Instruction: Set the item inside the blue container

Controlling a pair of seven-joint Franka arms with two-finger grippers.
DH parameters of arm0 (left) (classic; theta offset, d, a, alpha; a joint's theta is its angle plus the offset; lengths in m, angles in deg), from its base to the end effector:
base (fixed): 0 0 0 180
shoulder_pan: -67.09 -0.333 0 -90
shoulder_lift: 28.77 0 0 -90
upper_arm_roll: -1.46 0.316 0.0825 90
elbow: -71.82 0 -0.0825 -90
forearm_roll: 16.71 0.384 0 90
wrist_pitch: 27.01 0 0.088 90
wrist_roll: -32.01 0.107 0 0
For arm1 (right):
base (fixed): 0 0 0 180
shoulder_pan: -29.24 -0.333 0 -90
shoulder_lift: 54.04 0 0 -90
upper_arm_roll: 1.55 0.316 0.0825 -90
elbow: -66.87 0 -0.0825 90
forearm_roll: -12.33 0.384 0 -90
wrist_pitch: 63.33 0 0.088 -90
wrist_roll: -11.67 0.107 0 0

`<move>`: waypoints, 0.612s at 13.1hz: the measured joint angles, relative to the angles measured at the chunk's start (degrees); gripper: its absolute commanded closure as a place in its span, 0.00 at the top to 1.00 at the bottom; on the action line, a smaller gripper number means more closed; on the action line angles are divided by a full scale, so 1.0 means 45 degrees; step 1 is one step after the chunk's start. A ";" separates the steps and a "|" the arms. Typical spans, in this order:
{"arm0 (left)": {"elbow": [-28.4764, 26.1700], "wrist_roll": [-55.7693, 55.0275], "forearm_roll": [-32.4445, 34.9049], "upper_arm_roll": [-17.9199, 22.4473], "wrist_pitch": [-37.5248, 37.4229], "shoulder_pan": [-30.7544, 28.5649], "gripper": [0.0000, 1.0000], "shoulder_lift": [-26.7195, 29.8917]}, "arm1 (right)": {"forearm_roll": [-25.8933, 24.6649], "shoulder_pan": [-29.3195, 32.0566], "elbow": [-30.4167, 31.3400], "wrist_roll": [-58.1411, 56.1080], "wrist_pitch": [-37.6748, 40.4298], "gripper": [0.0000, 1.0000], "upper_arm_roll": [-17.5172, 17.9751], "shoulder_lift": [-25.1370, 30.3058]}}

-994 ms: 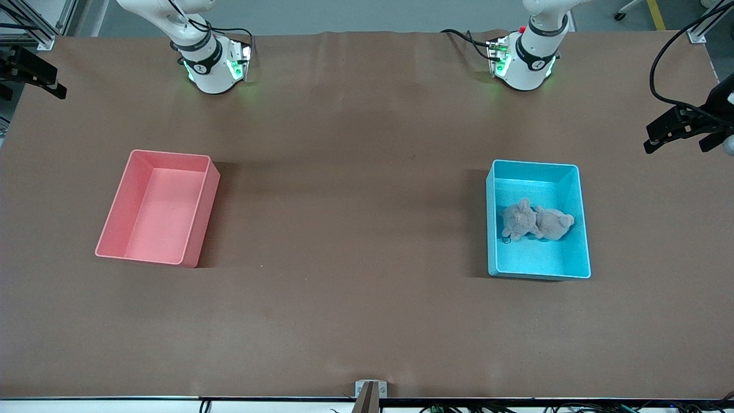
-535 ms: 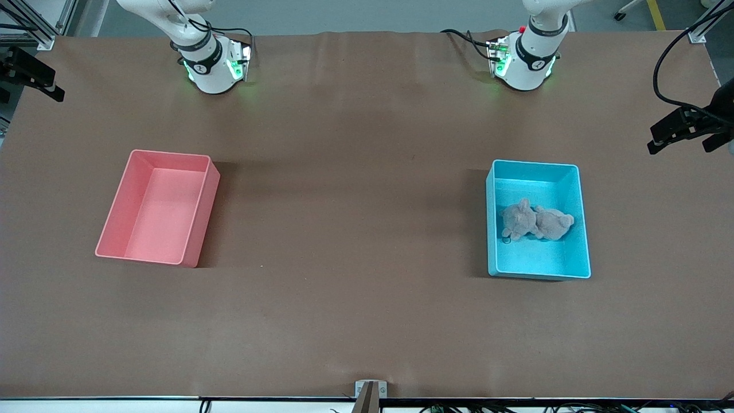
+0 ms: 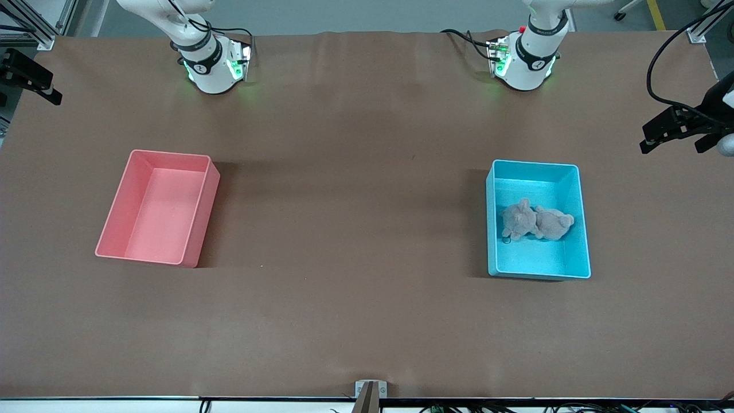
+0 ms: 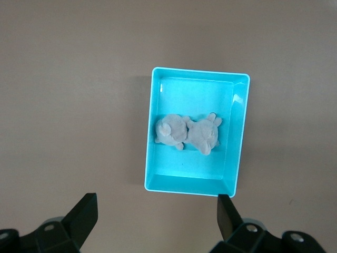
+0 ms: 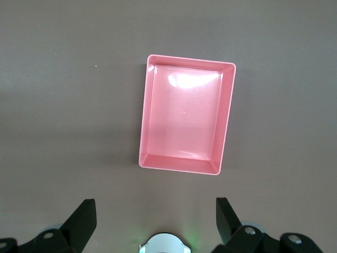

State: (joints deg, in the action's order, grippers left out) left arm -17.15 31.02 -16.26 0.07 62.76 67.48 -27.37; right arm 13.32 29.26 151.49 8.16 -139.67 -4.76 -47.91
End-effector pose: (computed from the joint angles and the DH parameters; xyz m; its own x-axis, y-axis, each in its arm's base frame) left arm 0.5467 -0.0163 0.6461 0.9992 -0.0137 0.0385 -0.0135 -0.9999 -0.0078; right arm 0.4913 -0.0276 0.7032 0.9993 0.0095 -0.0361 0.0086 -0.9996 -0.0252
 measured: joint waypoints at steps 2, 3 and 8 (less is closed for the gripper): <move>0.0000 0.0000 0.0000 0.0069 0.0000 0.0090 1.00 0.0000 | -0.0003 0.0000 0.0000 0.0000 -0.0010 1.00 0.0000 0.0001; 0.0000 0.0000 0.0000 0.0088 0.0000 0.0090 1.00 0.0000 | -0.0003 0.0000 0.0000 0.0000 -0.0014 1.00 0.0000 0.0003; 0.0000 0.0000 0.0000 0.0133 0.0020 0.0089 1.00 -0.0010 | -0.0004 -0.0003 0.0000 -0.0001 -0.0018 1.00 0.0005 0.0007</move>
State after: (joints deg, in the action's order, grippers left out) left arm -17.15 31.02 -16.26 0.67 62.85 67.88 -27.41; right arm 13.30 29.25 151.49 8.16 -139.75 -4.74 -47.88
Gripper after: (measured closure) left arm 0.000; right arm 0.000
